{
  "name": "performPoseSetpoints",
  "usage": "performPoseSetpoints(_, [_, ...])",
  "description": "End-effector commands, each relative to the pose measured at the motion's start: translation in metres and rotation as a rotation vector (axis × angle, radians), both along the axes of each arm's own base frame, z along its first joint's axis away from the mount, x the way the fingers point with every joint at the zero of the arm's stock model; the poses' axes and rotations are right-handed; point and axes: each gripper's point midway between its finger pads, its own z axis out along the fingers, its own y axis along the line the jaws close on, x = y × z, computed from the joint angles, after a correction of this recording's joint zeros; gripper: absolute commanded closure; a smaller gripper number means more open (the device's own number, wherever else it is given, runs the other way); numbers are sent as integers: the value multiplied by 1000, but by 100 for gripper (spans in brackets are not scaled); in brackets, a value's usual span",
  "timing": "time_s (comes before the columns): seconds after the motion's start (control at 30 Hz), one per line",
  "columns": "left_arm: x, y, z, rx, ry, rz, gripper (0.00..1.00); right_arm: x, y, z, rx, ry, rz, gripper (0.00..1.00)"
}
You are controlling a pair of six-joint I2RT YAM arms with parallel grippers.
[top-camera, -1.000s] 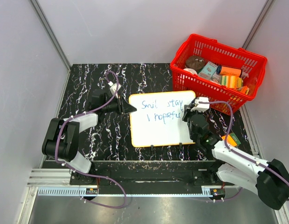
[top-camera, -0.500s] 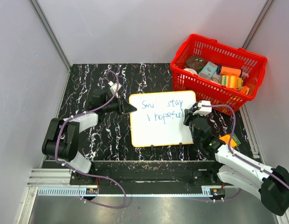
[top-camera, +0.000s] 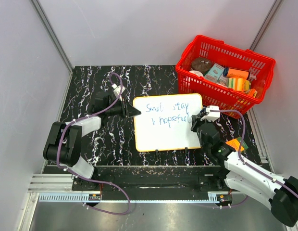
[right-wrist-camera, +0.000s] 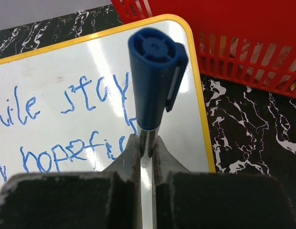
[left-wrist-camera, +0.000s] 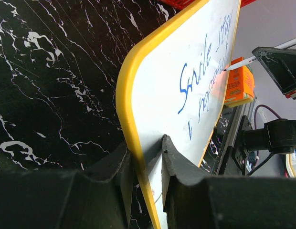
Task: Write a sentence on the whiteboard
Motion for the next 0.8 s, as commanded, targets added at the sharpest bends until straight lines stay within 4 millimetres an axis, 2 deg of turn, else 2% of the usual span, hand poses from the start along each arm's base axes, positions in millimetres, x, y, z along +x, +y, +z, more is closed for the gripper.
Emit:
performPoseSetpoints(0.0, [32, 24, -38, 222, -114, 137, 100, -1, -10, 5, 0, -14, -41, 100])
performPoseSetpoints(0.27, [32, 24, -38, 224, -117, 139, 100, 10, -9, 24, -25, -53, -63, 100])
performPoseSetpoints(0.4, [32, 24, -36, 223, -124, 140, 100, 9, -6, 46, 8, -102, -42, 100])
performPoseSetpoints(0.6, [32, 24, -32, 218, -135, 140, 100, -7, -14, 91, 103, -216, -15, 100])
performPoseSetpoints(0.7, [31, 24, -29, 211, -147, 137, 99, -14, -20, 104, 120, -239, -17, 100])
performPoseSetpoints(0.77, [30, 23, -27, 203, -154, 132, 92, -17, -22, 105, 120, -243, -17, 100])
